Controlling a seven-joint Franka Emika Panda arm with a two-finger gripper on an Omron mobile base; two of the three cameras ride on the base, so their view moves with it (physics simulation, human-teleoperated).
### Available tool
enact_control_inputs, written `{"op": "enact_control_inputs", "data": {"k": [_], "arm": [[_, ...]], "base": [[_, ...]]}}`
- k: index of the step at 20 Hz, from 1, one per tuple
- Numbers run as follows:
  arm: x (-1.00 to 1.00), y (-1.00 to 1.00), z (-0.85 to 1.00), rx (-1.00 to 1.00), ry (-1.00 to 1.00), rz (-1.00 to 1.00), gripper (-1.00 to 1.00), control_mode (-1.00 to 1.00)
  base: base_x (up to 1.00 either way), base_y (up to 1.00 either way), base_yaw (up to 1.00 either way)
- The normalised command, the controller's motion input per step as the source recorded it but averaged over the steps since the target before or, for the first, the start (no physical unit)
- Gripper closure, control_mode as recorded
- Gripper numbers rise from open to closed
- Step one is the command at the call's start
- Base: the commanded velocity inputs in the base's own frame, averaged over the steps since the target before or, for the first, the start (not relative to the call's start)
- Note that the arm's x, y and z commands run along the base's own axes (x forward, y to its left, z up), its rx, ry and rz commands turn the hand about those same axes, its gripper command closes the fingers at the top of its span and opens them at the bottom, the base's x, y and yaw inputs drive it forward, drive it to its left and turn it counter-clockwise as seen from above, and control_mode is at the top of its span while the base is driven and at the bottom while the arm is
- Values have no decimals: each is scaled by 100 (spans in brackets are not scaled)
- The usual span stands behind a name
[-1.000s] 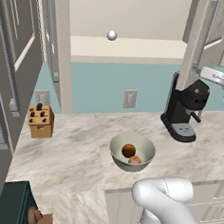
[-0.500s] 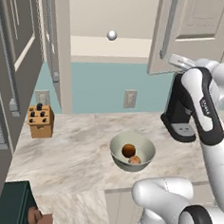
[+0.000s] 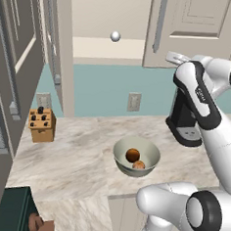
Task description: Open the cabinet. Pick the tangerine and orange from the cabinet and place them into the bowl. Then close the cabinet.
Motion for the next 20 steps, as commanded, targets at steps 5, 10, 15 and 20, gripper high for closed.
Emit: {"op": "enact_control_inputs", "data": {"k": [5, 10, 15, 20], "arm": [[26, 0, -7, -1, 0, -1, -100, -100], [-28, 25, 49, -1, -1, -3, -100, -100], [-100, 26, 82, -6, -4, -2, -100, -100], [-100, 21, 29, -16, 0, -3, -100, -100]], "base": [[0, 0, 0], [0, 0, 0], [0, 0, 0], [0, 0, 0]]}}
